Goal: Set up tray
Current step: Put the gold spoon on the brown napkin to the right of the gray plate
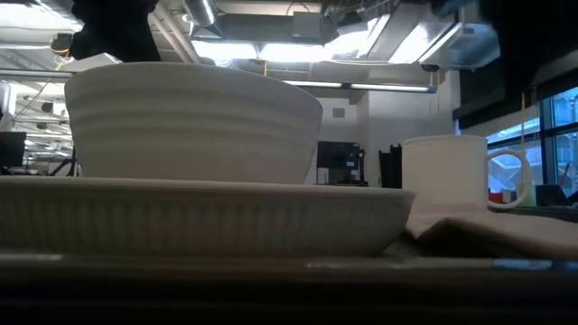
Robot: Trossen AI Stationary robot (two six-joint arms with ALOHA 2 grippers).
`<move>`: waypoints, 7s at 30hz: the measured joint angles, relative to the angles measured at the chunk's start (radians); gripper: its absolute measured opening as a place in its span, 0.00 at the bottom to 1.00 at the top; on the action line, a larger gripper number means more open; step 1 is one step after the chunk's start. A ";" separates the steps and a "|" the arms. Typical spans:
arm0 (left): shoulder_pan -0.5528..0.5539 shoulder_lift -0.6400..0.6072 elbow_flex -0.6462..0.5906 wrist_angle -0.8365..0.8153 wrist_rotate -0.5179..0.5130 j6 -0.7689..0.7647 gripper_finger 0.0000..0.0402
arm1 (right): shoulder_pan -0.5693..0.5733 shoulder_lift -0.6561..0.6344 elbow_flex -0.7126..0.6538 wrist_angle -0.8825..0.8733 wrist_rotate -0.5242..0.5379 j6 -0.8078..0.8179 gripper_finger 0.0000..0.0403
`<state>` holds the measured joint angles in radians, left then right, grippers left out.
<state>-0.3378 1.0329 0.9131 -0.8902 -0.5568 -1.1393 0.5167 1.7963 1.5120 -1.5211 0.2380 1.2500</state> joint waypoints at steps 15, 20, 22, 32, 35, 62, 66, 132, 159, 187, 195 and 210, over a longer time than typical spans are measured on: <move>-0.001 -0.001 0.000 0.001 0.000 -0.003 0.18 | 0.244 -0.339 -0.150 -0.042 -0.098 0.768 0.64; -0.001 -0.001 0.000 0.001 0.000 -0.002 0.18 | 0.323 -0.376 -0.341 0.119 -0.113 0.922 0.60; -0.001 -0.001 0.000 0.001 0.000 -0.001 0.18 | 0.334 -0.380 -0.416 0.184 -0.113 0.944 0.58; -0.001 -0.001 0.000 0.001 0.000 -0.017 0.18 | 0.324 -0.381 -0.666 0.333 -0.184 0.947 0.53; -0.001 -0.001 0.000 0.001 0.000 -0.025 0.17 | 0.321 -0.380 -0.723 0.435 -0.188 0.945 0.53; -0.001 -0.001 0.000 0.001 0.000 -0.026 0.16 | 0.259 -0.385 -0.948 0.690 -0.186 0.941 0.40; -0.001 -0.001 0.000 0.001 -0.001 -0.026 0.16 | 0.259 -0.384 -0.949 0.692 -0.187 0.940 0.31; -0.001 -0.001 0.000 0.001 -0.001 0.197 0.15 | 0.107 0.186 0.081 0.461 0.080 0.959 0.01; -0.001 0.000 0.000 -0.001 0.035 0.271 0.15 | 0.046 0.218 -0.128 0.712 -0.082 0.894 0.01; -0.001 0.000 0.000 -0.001 0.035 0.263 0.15 | 0.014 0.214 -0.128 0.655 -0.083 0.893 0.04; -0.001 0.000 0.000 0.000 0.054 0.262 0.15 | -0.003 0.214 -0.128 0.657 -0.119 0.836 0.08; -0.001 -0.001 0.000 0.000 0.054 0.263 0.15 | -0.002 0.214 -0.128 0.652 -0.128 0.866 0.08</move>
<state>-0.3386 1.0324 0.9134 -0.8906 -0.5026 -0.8767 0.5144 2.0106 1.3838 -0.8692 0.1101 2.1159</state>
